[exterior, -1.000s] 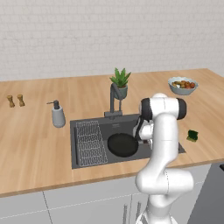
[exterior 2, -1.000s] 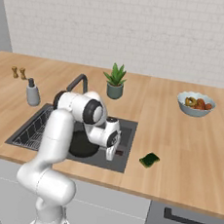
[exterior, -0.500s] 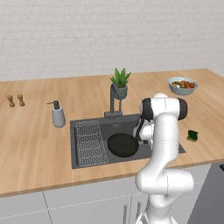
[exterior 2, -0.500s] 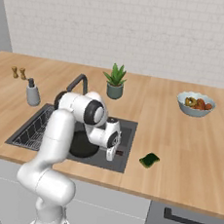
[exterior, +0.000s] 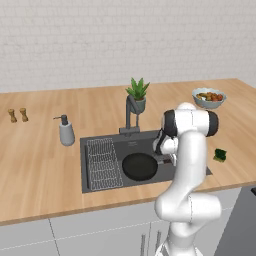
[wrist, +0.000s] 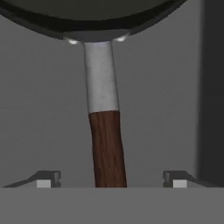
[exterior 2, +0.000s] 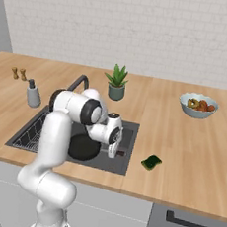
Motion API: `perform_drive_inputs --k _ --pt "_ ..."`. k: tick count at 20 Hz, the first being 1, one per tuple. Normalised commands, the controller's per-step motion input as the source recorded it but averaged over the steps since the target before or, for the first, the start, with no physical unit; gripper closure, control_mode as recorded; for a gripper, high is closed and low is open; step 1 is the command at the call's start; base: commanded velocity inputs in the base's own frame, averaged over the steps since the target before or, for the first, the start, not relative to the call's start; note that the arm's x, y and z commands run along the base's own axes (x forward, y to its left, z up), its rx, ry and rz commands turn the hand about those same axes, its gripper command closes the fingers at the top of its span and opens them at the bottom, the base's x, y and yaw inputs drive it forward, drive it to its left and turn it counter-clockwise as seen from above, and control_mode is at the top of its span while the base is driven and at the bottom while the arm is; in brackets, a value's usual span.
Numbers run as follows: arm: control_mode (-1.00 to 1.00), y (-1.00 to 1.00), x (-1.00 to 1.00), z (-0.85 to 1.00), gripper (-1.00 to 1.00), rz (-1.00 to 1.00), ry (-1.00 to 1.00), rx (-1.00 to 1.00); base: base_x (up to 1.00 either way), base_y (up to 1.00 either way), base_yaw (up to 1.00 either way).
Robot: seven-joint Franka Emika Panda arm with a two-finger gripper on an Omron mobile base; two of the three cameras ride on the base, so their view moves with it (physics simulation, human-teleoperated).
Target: Pick the pan and sponge and place them into the sink. Then turn on the water.
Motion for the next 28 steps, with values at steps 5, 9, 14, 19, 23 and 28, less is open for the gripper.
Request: perform_drive_inputs --k 5,9,14,19,23,28 --pt "-1.0 -0.04 -0.17 0.92 -1.0 -0.01 0.0 0.0 0.0 0.0 0.0" --pt "-1.0 -0.21 -0.22 0.83 -1.0 -0.1 0.0 -0.03 0.0 0.0 0.0" --pt "-1.0 -0.28 -0.3 0.87 -1.0 -0.28 0.0 -0.03 0.0 0.0 0.0" --pt "-1.0 -0.32 -0.37 0.72 -1.0 -0.46 0.0 0.06 0.0 0.0 0.0" --pt "-1.0 -0.48 -0.34 0.31 -1.0 -0.54 0.0 0.07 0.0 0.0 0.0" --pt "-1.0 -0.59 -0.29 0.0 -1.0 -0.67 0.01 0.0 0.0 0.0 0.0"
